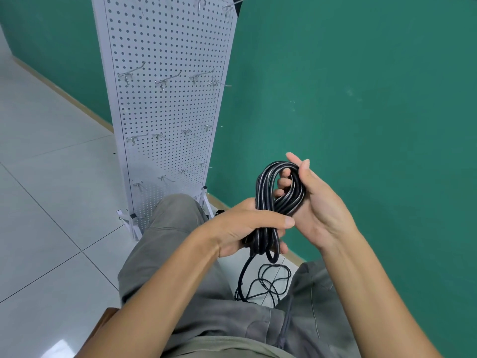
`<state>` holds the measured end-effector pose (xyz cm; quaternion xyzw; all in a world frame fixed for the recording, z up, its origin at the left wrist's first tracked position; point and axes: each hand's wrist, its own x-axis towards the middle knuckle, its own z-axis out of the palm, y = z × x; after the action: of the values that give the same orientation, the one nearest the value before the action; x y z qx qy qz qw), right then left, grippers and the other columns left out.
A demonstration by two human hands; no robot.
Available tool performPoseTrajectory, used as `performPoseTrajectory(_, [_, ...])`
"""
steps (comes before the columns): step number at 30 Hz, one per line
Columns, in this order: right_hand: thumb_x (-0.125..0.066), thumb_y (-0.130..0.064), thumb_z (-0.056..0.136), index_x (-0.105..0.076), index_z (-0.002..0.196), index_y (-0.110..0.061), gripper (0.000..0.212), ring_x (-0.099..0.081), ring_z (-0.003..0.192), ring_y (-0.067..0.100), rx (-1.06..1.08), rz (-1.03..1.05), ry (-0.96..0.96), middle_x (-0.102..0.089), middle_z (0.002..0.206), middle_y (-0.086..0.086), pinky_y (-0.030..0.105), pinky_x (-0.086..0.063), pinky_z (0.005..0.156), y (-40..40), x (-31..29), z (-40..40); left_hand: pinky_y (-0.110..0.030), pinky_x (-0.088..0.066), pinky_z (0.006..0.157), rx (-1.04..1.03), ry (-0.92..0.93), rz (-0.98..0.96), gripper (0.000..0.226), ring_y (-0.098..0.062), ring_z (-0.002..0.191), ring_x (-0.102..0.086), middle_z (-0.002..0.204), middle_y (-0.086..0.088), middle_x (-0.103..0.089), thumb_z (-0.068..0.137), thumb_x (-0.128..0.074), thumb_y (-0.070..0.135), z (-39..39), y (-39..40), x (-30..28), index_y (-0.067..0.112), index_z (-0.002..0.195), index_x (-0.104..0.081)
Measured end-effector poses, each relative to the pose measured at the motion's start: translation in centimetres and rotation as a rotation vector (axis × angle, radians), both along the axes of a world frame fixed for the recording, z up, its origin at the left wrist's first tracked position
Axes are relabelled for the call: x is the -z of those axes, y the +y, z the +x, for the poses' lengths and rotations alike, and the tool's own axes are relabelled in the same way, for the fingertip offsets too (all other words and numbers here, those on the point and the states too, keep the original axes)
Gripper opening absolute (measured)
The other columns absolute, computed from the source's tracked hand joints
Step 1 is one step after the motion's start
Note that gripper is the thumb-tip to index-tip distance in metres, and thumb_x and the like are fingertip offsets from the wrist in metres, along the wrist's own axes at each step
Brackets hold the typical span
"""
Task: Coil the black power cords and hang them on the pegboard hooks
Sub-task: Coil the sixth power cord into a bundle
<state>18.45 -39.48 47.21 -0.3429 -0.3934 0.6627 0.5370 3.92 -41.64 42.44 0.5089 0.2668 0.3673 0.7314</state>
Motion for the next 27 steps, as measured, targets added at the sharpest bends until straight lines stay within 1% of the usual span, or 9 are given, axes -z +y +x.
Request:
performPoseTrajectory(3, [-0.054,-0.040,0.093,-0.059,0.134,-0.014,0.048,-0.065,0.090,0.015,-0.059,0.066,-0.132,-0.068,0.094,0.001,0.041,-0.050,0.092,-0.1,-0.2,0.1,-0.030,-0.058,0.069,-0.080,0.010,0.028,0.024,-0.027,0.065,-0.069,0.064,-0.007,-0.058,0.100,-0.062,0.010,-0.1,0.0,0.1,0.009,0.076,-0.059])
performPoseTrajectory(6, [-0.044,-0.042,0.103,-0.054,0.141,-0.012,0.049,-0.066,0.109,0.023,-0.129,0.126,-0.248,-0.070,0.120,0.011,0.033,-0.056,0.077,-0.4,0.0,0.0,-0.030,-0.056,0.065,-0.173,-0.029,-0.004,0.026,-0.026,0.062,-0.061,0.064,-0.008,-0.056,0.097,-0.065,0.016,0.1,0.2,0.4,0.011,0.072,-0.061])
performPoseTrajectory(8, [-0.035,-0.049,0.105,-0.051,0.143,-0.014,0.054,-0.069,0.106,0.022,-0.188,0.117,-0.323,-0.065,0.133,0.019,0.029,-0.057,0.074,-0.9,1.0,-0.1,-0.032,-0.055,0.066,-0.243,-0.072,-0.018,0.025,-0.024,0.061,-0.060,0.066,-0.008,-0.056,0.097,-0.065,0.019,0.0,0.4,0.5,0.011,0.074,-0.060])
performPoseTrajectory(11, [-0.020,-0.067,0.100,-0.045,0.150,-0.020,0.073,-0.060,0.129,0.027,-0.339,0.031,-0.392,-0.058,0.144,0.016,0.043,-0.047,0.109,-1.7,3.9,-0.2,-0.032,-0.054,0.069,-0.364,-0.125,-0.069,0.028,-0.022,0.063,-0.063,0.070,-0.007,-0.061,0.103,-0.059,0.019,-0.7,0.6,0.0,0.011,0.075,-0.061])
performPoseTrajectory(12, [-0.015,-0.071,0.098,-0.045,0.150,-0.018,0.080,-0.058,0.132,0.026,-0.386,0.001,-0.411,-0.059,0.144,0.013,0.044,-0.044,0.112,-2.0,4.8,-0.4,-0.033,-0.055,0.070,-0.406,-0.149,-0.098,0.030,-0.022,0.066,-0.065,0.072,-0.007,-0.065,0.103,-0.059,0.020,-1.0,0.7,-0.2,0.012,0.074,-0.063])
performPoseTrajectory(15, [-0.009,-0.071,0.093,-0.058,0.138,-0.010,0.090,-0.067,0.119,0.023,-0.418,-0.048,-0.536,-0.070,0.127,0.012,0.034,-0.052,0.100,-2.9,6.4,-1.0,-0.035,-0.053,0.077,-0.560,-0.259,-0.178,0.029,-0.020,0.067,-0.068,0.069,-0.002,-0.065,0.101,-0.062,0.022,-2.1,1.2,-0.5,0.013,0.074,-0.065])
performPoseTrajectory(18, [-0.019,-0.060,0.100,-0.068,0.124,-0.009,0.074,-0.071,0.095,0.021,-0.399,0.011,-0.689,-0.076,0.106,0.009,0.026,-0.053,0.088,-3.6,6.9,-1.0,-0.031,-0.047,0.069,-0.741,-0.262,-0.183,0.024,-0.015,0.057,-0.064,0.065,0.003,-0.064,0.101,-0.064,0.025,-3.1,1.9,-0.3,0.012,0.081,-0.063])
performPoseTrajectory(23, [-0.064,-0.020,0.100,-0.077,0.094,-0.012,0.017,-0.059,0.070,0.011,-0.345,0.162,-0.852,-0.070,0.084,0.006,0.026,-0.050,0.076,-4.1,6.4,0.1,-0.025,-0.047,0.055,-0.974,-0.083,-0.180,0.026,-0.012,0.053,-0.063,0.062,0.003,-0.068,0.099,-0.067,0.027,-4.9,2.9,0.4,0.011,0.079,-0.066])
performPoseTrajectory(27, [-0.067,-0.012,0.097,-0.078,0.095,-0.031,0.022,-0.051,0.070,0.009,-0.262,0.360,-1.001,-0.070,0.079,0.001,0.025,-0.043,0.068,-4.0,4.6,0.0,-0.026,-0.051,0.061,-0.987,0.120,-0.098,0.026,-0.010,0.057,-0.065,0.061,0.005,-0.071,0.099,-0.067,0.029,-5.0,3.3,1.2,0.010,0.081,-0.068])
